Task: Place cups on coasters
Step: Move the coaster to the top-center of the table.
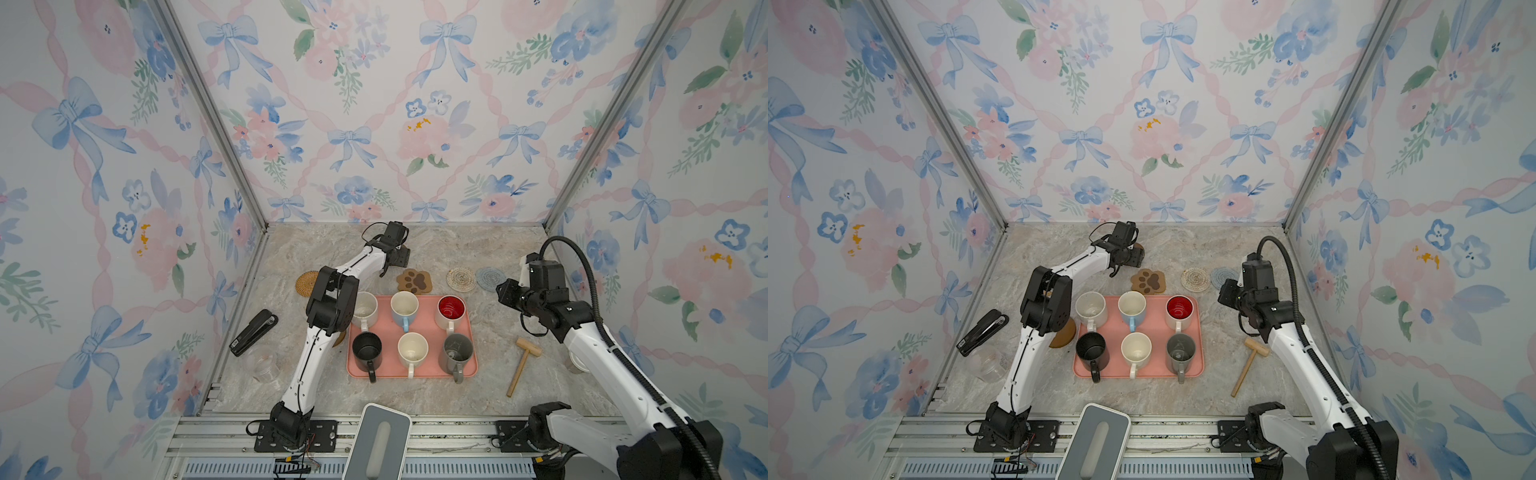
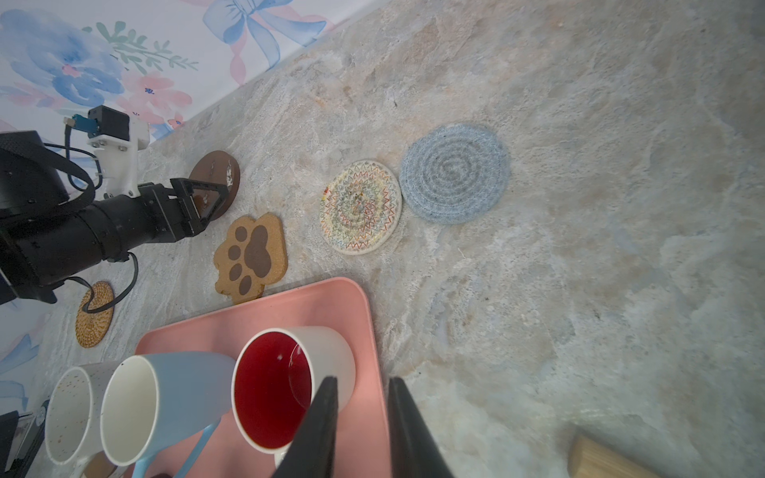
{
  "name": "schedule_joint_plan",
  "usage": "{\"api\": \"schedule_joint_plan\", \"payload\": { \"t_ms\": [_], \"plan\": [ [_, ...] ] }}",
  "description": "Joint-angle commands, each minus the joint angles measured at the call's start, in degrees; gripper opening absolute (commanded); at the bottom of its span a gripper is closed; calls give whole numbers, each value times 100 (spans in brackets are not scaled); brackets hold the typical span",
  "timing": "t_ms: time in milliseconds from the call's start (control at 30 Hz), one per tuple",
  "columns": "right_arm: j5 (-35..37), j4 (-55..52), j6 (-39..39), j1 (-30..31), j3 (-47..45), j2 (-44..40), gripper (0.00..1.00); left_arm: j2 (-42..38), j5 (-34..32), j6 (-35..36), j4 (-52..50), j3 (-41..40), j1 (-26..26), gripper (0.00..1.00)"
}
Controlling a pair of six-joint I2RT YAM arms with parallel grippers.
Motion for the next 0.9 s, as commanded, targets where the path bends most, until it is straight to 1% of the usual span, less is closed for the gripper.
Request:
{"api": "schedule_joint_plan", "payload": {
  "t_ms": [0, 100, 200, 300, 500, 600, 867],
  "plan": [
    [-12, -35, 47, 79, -31, 2, 25, -99, 119, -173, -724, -140, -25, 77],
    [-4, -43, 45, 78, -38, -8, 25, -231, 102, -155, -724, 86, -46, 77],
    [6, -35, 49, 80, -40, -14, 25, -184, 130, -137, -726, 442, -46, 76],
    [3, -26, 45, 84, -49, 6, 25, 13, 150, -111, -724, 869, -37, 73],
    [21, -53, 43, 88, -49, 17, 25, 559, 300, -238, -715, 1662, 31, 73],
    [16, -100, 47, 85, -18, 11, 25, 881, 546, -248, -720, 2056, 77, 73],
    [74, -206, 26, 97, -9, -148, 25, 1315, 785, -367, -508, 2501, 181, 73]
  ]
}}
